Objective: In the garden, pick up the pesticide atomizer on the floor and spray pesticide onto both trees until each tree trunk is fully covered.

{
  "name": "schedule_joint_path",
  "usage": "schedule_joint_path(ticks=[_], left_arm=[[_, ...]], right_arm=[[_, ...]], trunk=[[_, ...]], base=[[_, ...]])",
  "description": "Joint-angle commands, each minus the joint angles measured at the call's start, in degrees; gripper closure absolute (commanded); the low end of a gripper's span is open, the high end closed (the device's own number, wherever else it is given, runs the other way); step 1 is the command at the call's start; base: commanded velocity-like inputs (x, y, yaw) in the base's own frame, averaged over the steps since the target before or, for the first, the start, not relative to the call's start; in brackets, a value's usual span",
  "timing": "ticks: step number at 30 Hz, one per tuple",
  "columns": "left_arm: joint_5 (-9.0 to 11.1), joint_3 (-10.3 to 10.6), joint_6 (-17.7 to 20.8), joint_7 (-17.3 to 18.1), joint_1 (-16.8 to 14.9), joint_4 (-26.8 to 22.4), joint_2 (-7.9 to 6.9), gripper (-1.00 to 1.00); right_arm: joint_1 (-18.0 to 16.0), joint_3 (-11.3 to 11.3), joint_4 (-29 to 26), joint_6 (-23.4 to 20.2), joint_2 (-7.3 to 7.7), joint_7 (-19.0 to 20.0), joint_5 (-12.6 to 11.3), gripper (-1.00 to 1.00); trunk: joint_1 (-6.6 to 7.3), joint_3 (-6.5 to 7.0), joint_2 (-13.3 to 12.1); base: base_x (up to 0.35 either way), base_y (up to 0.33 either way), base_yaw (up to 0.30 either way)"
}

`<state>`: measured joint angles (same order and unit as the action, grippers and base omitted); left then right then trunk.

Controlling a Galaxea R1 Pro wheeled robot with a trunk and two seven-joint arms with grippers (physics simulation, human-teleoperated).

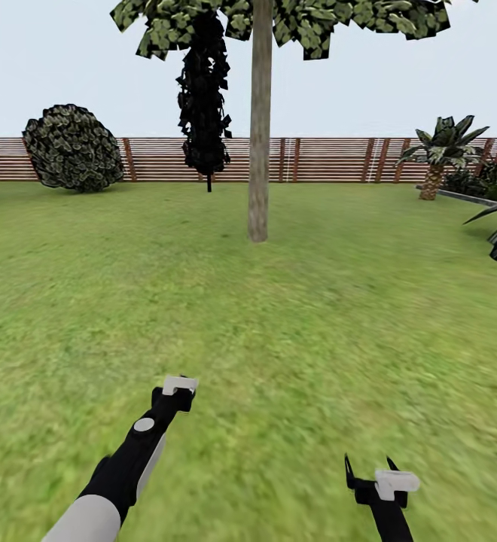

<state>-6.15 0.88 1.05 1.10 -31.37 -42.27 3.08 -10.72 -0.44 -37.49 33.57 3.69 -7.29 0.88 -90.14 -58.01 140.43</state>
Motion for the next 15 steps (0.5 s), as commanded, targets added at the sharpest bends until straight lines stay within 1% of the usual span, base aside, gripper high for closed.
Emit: schedule_joint_path(ticks=[1,15], left_arm=[[0.0,0.0,0.0,0.0,0.0,0.0,0.0,1.0],[0.0,0.0,0.0,0.0,0.0,0.0,0.0,1.0]], right_arm=[[0.0,0.0,0.0,0.0,0.0,0.0,0.0,-1.0],[0.0,0.0,0.0,0.0,0.0,0.0,0.0,-1.0]], trunk=[[0.0,0.0,0.0],[0.0,0.0,0.0]], base=[[0.335,0.0,0.0],[0.335,0.0,0.0]])
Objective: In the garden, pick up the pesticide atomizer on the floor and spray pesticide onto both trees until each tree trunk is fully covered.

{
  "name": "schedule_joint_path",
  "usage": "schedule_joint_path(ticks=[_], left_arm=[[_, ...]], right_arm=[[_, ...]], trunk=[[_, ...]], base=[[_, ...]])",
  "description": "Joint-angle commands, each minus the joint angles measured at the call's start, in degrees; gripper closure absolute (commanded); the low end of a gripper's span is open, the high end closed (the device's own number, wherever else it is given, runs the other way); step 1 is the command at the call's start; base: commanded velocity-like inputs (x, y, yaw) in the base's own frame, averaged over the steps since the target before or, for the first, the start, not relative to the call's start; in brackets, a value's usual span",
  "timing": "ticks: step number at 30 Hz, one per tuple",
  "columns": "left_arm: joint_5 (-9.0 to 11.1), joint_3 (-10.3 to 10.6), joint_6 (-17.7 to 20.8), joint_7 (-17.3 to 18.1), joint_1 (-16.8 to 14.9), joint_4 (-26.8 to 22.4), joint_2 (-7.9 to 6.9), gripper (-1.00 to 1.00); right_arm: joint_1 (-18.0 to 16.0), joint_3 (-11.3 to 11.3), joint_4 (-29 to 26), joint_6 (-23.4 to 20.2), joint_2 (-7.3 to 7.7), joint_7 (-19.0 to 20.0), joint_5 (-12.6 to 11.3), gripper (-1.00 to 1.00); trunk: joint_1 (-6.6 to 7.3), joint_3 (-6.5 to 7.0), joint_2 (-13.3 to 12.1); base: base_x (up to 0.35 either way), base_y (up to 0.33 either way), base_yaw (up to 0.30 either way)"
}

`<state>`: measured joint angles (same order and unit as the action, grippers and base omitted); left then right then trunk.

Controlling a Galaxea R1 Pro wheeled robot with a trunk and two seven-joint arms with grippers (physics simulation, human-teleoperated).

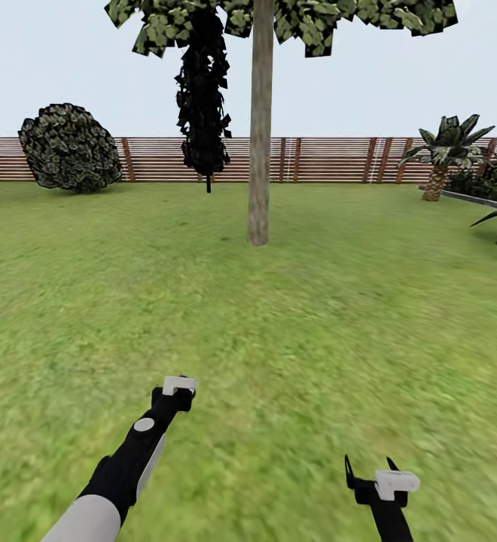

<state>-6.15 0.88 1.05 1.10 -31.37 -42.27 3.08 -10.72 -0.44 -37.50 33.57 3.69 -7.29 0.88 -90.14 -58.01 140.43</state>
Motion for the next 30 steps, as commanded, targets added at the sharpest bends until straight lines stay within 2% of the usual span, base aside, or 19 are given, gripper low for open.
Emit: schedule_joint_path(ticks=[1,30], left_arm=[[0.0,0.0,0.0,0.0,0.0,0.0,0.0,1.0],[0.0,0.0,0.0,0.0,0.0,0.0,0.0,1.0]], right_arm=[[0.0,0.0,0.0,0.0,0.0,0.0,0.0,-1.0],[0.0,0.0,0.0,0.0,0.0,0.0,0.0,-1.0]], trunk=[[0.0,0.0,0.0],[0.0,0.0,0.0]], base=[[0.335,0.0,0.0],[0.335,0.0,0.0]])
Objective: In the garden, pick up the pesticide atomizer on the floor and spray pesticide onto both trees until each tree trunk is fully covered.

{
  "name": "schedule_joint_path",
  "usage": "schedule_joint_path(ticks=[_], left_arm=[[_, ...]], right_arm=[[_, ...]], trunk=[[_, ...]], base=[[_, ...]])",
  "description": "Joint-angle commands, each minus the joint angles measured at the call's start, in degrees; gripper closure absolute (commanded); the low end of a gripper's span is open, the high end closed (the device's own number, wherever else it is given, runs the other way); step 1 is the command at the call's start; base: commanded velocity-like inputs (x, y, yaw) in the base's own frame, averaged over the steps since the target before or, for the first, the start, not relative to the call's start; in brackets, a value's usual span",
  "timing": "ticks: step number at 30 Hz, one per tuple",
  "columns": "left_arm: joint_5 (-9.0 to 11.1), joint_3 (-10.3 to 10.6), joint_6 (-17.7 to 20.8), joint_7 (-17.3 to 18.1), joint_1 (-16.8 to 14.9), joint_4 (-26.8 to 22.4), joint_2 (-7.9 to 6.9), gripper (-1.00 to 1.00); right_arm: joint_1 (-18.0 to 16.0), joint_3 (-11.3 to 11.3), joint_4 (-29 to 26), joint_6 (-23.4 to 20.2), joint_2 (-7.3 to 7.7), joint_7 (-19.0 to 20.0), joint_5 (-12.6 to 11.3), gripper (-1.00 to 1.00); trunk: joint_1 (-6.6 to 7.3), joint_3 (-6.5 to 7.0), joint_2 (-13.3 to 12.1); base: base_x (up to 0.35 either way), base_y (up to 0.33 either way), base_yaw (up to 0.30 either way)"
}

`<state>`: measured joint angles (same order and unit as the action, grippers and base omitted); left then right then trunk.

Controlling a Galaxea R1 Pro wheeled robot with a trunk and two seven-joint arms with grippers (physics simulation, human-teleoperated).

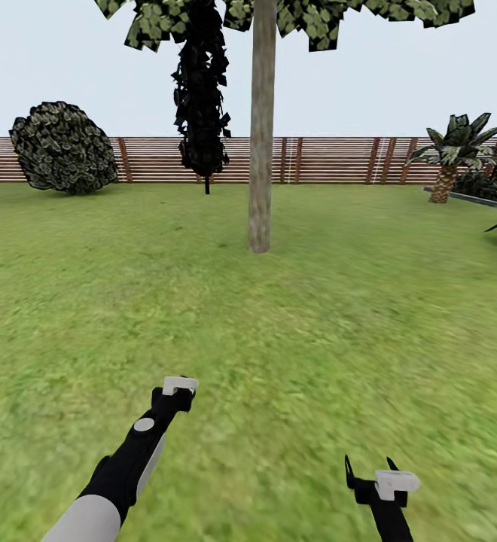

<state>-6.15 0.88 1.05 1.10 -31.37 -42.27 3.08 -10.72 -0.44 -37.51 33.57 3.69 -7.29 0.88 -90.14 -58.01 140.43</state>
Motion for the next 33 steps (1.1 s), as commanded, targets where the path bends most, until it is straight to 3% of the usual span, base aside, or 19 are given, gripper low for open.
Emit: schedule_joint_path(ticks=[1,33], left_arm=[[0.0,0.0,0.0,0.0,0.0,0.0,0.0,1.0],[0.0,0.0,0.1,0.0,0.0,0.0,0.17,1.0]], right_arm=[[0.0,0.0,0.0,0.0,0.0,0.0,0.0,-1.0],[0.0,0.0,0.0,0.0,0.0,0.0,0.0,-1.0]], trunk=[[0.0,0.0,0.0],[0.0,0.0,0.0]], base=[[0.336,0.0,0.0],[0.337,0.0,0.0]])
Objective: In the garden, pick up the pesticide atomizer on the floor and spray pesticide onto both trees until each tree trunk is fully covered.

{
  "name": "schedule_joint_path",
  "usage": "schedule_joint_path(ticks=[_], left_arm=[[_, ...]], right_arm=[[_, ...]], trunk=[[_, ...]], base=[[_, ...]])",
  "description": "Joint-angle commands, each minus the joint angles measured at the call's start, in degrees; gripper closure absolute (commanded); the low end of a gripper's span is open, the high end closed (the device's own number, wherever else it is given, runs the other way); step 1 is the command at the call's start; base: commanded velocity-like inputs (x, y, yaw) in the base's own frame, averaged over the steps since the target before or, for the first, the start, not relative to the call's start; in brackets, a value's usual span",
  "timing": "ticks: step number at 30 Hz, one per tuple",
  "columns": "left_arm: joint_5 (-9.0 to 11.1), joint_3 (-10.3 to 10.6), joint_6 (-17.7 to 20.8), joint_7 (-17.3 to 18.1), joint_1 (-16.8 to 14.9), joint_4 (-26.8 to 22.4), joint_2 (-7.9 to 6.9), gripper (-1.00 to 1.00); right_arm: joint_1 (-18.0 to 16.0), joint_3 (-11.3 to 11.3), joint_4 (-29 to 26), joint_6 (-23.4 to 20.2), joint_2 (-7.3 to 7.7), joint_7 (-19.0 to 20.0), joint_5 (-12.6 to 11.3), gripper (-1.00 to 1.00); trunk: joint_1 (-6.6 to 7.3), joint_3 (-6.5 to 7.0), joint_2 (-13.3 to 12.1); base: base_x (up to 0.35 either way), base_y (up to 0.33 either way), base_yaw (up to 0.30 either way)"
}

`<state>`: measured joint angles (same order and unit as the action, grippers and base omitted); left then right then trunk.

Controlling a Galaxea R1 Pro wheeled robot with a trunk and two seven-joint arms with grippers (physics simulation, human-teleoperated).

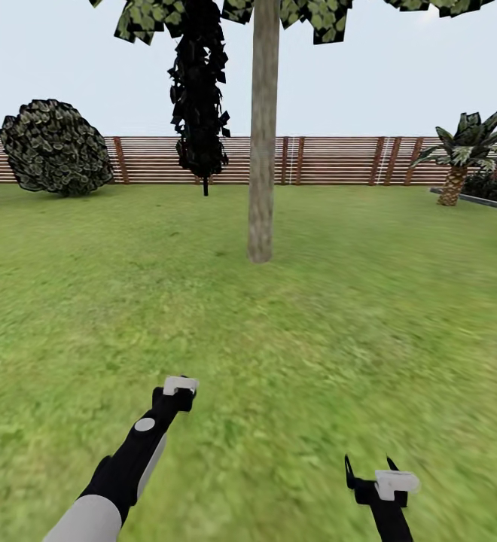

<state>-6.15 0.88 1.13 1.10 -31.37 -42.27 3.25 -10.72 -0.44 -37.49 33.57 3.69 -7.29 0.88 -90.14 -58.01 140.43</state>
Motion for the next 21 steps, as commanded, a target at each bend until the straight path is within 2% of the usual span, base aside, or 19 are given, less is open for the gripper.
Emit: schedule_joint_path(ticks=[1,21], left_arm=[[0.0,0.0,0.0,0.0,0.0,0.0,0.02,1.0],[0.0,0.0,0.0,0.0,0.0,0.0,0.18,1.0]], right_arm=[[0.0,0.0,0.0,0.0,0.0,0.0,0.0,-1.0],[0.0,0.0,0.0,0.0,0.0,0.0,0.0,-1.0]], trunk=[[0.0,0.0,0.0],[0.0,0.0,0.0]], base=[[0.338,0.0,0.0],[0.338,0.0,0.0]])
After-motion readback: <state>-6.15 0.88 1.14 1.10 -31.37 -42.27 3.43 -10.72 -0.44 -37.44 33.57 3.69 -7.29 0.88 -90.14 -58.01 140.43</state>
